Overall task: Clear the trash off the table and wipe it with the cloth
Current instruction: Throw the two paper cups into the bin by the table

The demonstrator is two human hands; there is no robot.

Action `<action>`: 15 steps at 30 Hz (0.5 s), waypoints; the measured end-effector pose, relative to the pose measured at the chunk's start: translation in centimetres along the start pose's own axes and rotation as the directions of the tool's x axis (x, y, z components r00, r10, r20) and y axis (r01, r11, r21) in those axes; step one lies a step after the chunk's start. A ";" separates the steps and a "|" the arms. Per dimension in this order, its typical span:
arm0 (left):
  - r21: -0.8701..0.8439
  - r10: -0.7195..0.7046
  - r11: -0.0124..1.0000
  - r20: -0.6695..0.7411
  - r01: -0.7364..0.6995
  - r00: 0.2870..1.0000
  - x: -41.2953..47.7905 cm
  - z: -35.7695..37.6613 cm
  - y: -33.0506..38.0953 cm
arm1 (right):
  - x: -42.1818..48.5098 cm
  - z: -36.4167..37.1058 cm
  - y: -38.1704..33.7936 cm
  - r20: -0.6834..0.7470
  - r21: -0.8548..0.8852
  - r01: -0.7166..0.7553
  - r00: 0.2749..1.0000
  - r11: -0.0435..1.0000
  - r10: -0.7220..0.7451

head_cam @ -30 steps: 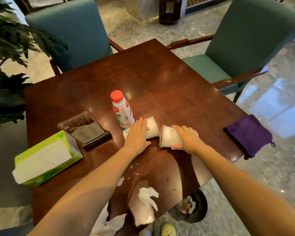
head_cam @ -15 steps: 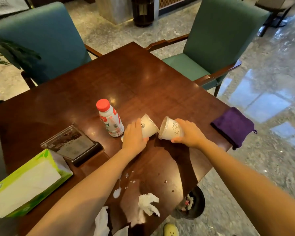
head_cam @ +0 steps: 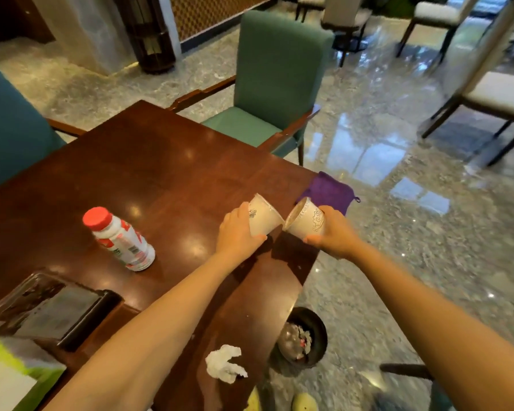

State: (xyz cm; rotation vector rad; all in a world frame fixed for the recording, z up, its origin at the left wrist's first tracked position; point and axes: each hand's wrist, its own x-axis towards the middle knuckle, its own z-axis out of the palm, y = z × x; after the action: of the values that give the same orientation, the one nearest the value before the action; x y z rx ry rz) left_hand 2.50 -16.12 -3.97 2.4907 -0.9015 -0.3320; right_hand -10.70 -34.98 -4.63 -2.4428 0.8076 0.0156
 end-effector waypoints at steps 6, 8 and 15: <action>0.014 0.113 0.993 0.060 -0.114 0.992 -1.2 2.3 4.3 | -3.7 -1.6 4.5 -0.009 0.023 -0.044 0.999 0.999 0.044; -0.013 0.104 0.995 0.072 -0.103 0.992 -1.8 3.3 5.6 | -4.4 -1.8 6.3 -0.012 0.071 -0.067 0.998 0.995 0.068; -0.149 0.047 0.988 0.099 -0.032 0.994 -5.0 9.2 10.3 | -7.9 -1.1 13.6 -0.025 0.132 -0.165 0.985 0.977 0.170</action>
State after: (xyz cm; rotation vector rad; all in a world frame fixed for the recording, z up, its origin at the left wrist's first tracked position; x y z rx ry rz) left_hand -10.24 -22.97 -6.43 2.3353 -0.9306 -0.4987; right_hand -24.82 -40.24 -9.15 -2.2533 0.9973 -0.0175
